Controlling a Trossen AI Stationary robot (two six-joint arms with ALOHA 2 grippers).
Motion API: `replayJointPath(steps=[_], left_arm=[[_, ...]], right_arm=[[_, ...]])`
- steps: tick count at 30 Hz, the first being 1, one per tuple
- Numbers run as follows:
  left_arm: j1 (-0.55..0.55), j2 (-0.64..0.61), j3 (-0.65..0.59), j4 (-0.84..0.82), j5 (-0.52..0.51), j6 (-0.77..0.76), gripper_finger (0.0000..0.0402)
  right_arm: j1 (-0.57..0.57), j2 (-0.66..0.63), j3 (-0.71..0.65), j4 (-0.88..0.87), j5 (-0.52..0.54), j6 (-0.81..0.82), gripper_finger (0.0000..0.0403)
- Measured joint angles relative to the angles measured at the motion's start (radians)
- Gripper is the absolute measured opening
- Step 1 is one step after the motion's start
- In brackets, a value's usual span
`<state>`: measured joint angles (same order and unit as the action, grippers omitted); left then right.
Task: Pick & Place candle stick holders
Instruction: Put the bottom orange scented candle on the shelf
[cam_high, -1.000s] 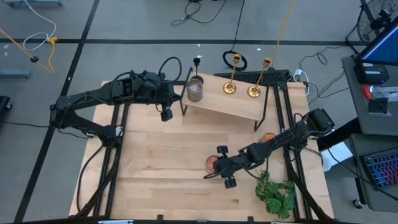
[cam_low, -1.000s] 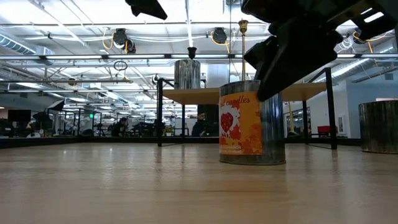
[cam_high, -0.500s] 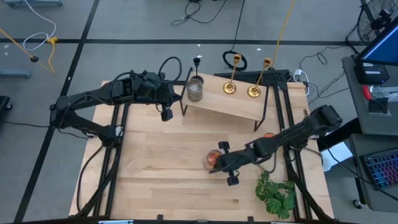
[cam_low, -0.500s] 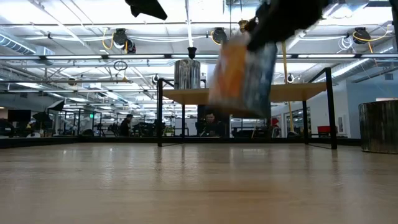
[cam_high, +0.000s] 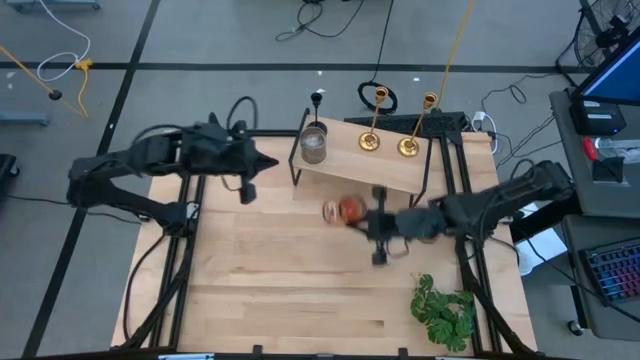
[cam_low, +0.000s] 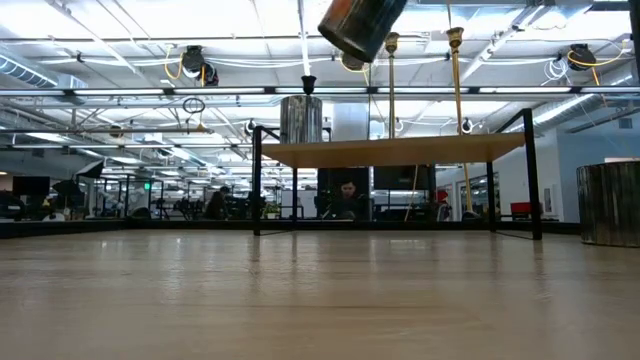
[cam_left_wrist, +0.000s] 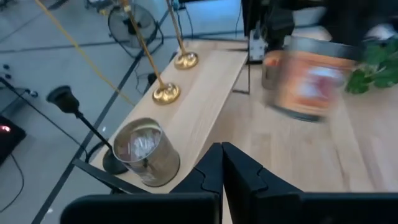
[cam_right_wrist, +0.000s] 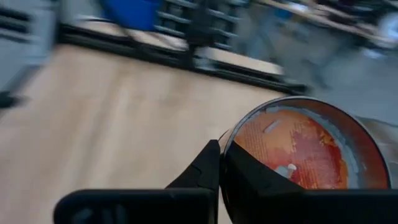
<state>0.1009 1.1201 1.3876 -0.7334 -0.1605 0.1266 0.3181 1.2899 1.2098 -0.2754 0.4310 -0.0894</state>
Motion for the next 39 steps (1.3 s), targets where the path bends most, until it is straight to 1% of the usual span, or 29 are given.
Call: replayJointPath(steps=[2, 6, 7, 10, 12, 15, 17, 20, 24, 27, 31, 34, 37, 39], left_arm=[[-0.008, -0.026, 0.0, -0.004, -0.001, -0.006, 0.0004], [-0.022, -0.054, 0.0, -0.039, -0.003, -0.01, 0.0016], [-0.025, -0.056, 0.0, -0.05, -0.005, -0.016, 0.0018], [-0.026, -0.056, 0.0, -0.076, -0.005, -0.031, 0.0017], [-0.026, -0.053, 0.0, -0.089, -0.005, -0.032, 0.001], [-0.025, -0.046, 0.0, -0.089, -0.005, -0.043, 0.0004], [-0.025, -0.046, 0.0, -0.088, 0.002, -0.053, 0.0009], [-0.025, -0.048, 0.0, -0.088, 0.002, -0.054, 0.0019], [-0.025, -0.048, 0.0, -0.088, 0.002, -0.05, 0.0009], [-0.025, -0.048, 0.0, -0.087, 0.002, -0.05, 0.0004], [-0.025, -0.047, 0.0, -0.087, 0.002, -0.051, 0.0017], [-0.025, -0.047, -0.001, -0.092, 0.01, -0.047, 0.0017], [-0.025, -0.05, -0.051, -0.066, 0.054, -0.033, 0.0004], [-0.025, -0.057, -0.117, -0.012, 0.092, -0.034, 0.0005]], right_arm=[[-0.054, -0.002, 0.054, -0.078, 0.032, -0.006, 0.0005], [-0.18, -0.001, 0.125, -0.206, 0.008, 0.04, 0.0005], [-0.209, -0.002, 0.129, -0.232, 0.004, 0.056, 0.0005], [-0.291, -0.001, 0.13, -0.287, -0.088, 0.053, 0.0005], [-0.333, 0.011, 0.13, -0.315, -0.119, 0.053, 0.0006], [-0.382, 0.024, 0.13, -0.322, -0.127, 0.05, 0.0006], [-0.413, 0.021, 0.13, -0.349, -0.126, 0.051, 0.0007], [-0.453, 0.019, 0.13, -0.372, -0.15, 0.074, 0.0007], [-0.496, 0.02, 0.128, -0.424, -0.212, 0.106, 0.0008], [-0.523, 0.018, 0.106, -0.414, -0.229, 0.107, 0.0008], [-0.547, 0.021, 0.075, -0.39, -0.253, 0.108, 0.0008], [-0.562, 0.018, 0.057, -0.38, -0.258, 0.107, 0.0008], [-0.569, 0.017, 0.035, -0.356, -0.248, 0.103, 0.0008], [-0.569, 0.016, 0.029, -0.349, -0.247, 0.102, 0.0008]])
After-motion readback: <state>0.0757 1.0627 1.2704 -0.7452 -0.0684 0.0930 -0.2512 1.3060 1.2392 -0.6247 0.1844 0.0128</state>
